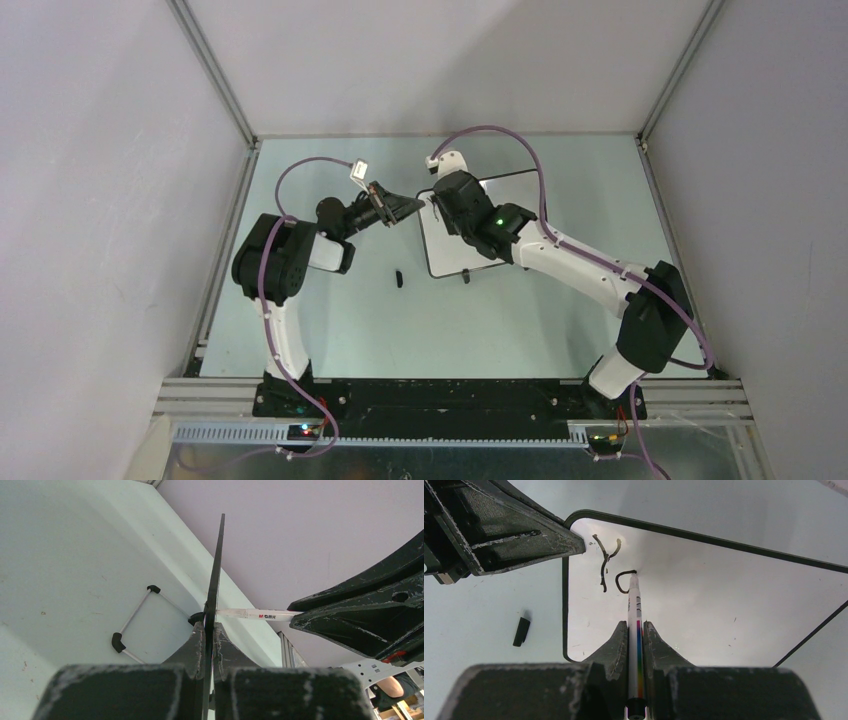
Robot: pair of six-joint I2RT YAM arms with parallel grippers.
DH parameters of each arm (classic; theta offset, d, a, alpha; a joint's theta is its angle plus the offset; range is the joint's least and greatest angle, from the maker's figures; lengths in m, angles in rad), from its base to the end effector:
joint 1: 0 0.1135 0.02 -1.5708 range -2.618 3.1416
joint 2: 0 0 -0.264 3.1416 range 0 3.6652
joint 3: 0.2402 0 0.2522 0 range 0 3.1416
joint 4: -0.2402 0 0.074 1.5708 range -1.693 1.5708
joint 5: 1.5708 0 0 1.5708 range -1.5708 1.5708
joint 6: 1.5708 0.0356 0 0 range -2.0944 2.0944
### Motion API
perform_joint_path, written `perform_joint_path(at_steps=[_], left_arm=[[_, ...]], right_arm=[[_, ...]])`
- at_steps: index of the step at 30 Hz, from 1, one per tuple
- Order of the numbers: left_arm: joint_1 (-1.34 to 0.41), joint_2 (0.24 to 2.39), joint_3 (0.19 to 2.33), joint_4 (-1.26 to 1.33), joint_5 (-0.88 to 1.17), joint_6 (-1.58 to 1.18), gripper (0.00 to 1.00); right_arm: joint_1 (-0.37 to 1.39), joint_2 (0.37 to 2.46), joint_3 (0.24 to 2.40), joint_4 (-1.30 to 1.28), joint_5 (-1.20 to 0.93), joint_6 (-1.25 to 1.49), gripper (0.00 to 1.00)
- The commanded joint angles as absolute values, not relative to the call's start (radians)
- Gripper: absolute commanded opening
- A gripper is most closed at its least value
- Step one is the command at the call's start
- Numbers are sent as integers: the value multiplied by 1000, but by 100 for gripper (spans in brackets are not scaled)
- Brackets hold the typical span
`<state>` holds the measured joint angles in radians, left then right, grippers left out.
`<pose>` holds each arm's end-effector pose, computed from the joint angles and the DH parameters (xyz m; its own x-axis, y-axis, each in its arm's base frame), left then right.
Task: Write a sentence on the whiteboard
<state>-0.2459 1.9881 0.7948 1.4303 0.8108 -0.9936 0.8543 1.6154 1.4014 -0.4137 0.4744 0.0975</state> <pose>0.3515 -0.1148 0.1724 -0.5889 -0.4474 -0.6730 0.6553 0.2231 -0.7217 0.2549 0.2679 0.3218 -0.4255 -0.3568 -0.8317 -0.3884 0.9021 -0.1882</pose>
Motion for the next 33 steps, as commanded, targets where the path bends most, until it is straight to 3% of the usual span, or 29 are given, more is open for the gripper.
perform_joint_path(at_steps=[1, 10, 33], left_arm=[[-253, 1958, 813, 1470, 835, -993, 0], [-254, 1953, 811, 1460, 835, -984, 0], [-254, 1948, 808, 1461, 834, -985, 0]], right_arm=[[854, 1586, 1411, -393, 479, 110, 0], [838, 1476, 1316, -333, 462, 118, 0], [806, 1521, 1327, -323, 395, 122, 0]])
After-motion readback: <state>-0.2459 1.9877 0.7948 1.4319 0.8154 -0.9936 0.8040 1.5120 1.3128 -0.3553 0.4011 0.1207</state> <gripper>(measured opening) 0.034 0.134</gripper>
